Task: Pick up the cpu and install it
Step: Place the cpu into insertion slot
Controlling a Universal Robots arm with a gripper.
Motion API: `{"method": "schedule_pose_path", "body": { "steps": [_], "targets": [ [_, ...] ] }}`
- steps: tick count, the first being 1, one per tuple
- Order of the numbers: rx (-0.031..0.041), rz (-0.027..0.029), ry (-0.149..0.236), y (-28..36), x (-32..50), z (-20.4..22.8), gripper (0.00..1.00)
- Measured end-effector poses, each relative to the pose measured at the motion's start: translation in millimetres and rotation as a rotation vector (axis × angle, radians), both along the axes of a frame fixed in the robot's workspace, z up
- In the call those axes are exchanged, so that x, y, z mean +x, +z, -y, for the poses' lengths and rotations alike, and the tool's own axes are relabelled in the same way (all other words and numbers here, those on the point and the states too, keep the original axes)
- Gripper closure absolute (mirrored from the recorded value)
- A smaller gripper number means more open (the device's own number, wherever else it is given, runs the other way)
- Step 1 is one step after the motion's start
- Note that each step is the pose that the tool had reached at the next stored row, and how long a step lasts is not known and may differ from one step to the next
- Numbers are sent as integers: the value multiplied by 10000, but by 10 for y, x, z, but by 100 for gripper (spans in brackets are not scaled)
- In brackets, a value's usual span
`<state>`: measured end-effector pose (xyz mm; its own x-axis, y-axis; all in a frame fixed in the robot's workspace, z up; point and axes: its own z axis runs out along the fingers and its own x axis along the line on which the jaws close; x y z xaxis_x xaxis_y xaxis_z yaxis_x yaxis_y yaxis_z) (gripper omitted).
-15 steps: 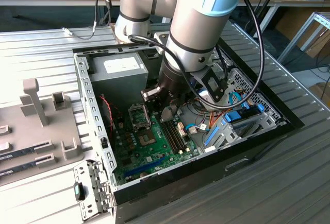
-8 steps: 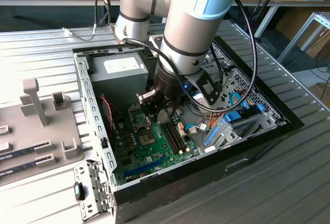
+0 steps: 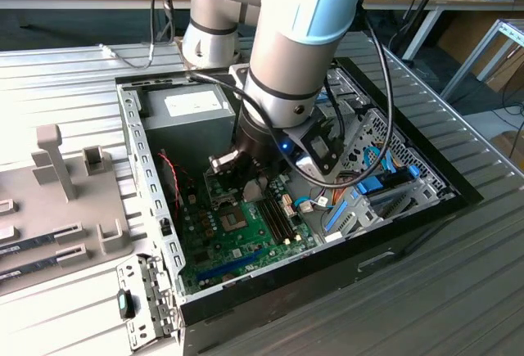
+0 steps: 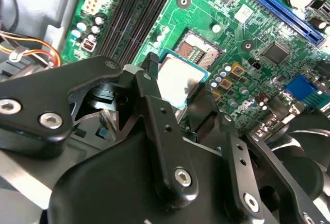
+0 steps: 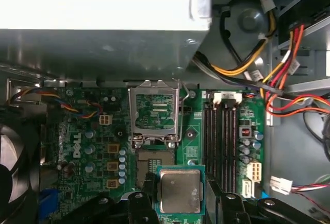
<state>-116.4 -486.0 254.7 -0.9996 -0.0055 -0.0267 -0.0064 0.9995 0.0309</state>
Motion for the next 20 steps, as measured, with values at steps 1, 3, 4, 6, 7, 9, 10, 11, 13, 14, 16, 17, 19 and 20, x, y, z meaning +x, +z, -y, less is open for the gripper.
{"method": "schedule_pose_path", "body": {
  "steps": [1, 3, 4, 6, 7, 9, 10, 11, 13, 14, 16, 17, 19, 20],
  "targets": [
    [0, 1, -1, -17, -14, 0, 53],
    [-5, -1, -10, -55, -46, 0, 53],
    [-5, 0, -20, -71, -58, 0, 53],
    [-11, -1, -158, -139, -80, 0, 53],
    [-18, -1, -362, -173, -80, 0, 53],
    [-44, 0, -648, -209, -81, 0, 53],
    [-66, 0, -688, -218, -83, 0, 53],
    [-88, 1, -699, -227, -88, 0, 53],
    [-109, 1, -699, -248, -102, 4, 53],
    [-114, 0, -699, -257, -111, 6, 53],
    [-112, 3, -653, -291, -137, 12, 53],
    [-112, 3, -631, -301, -144, 13, 53],
    [-111, 4, -529, -332, -157, 16, 53],
    [-112, 4, -397, -351, -159, 17, 53]
  ]
}}
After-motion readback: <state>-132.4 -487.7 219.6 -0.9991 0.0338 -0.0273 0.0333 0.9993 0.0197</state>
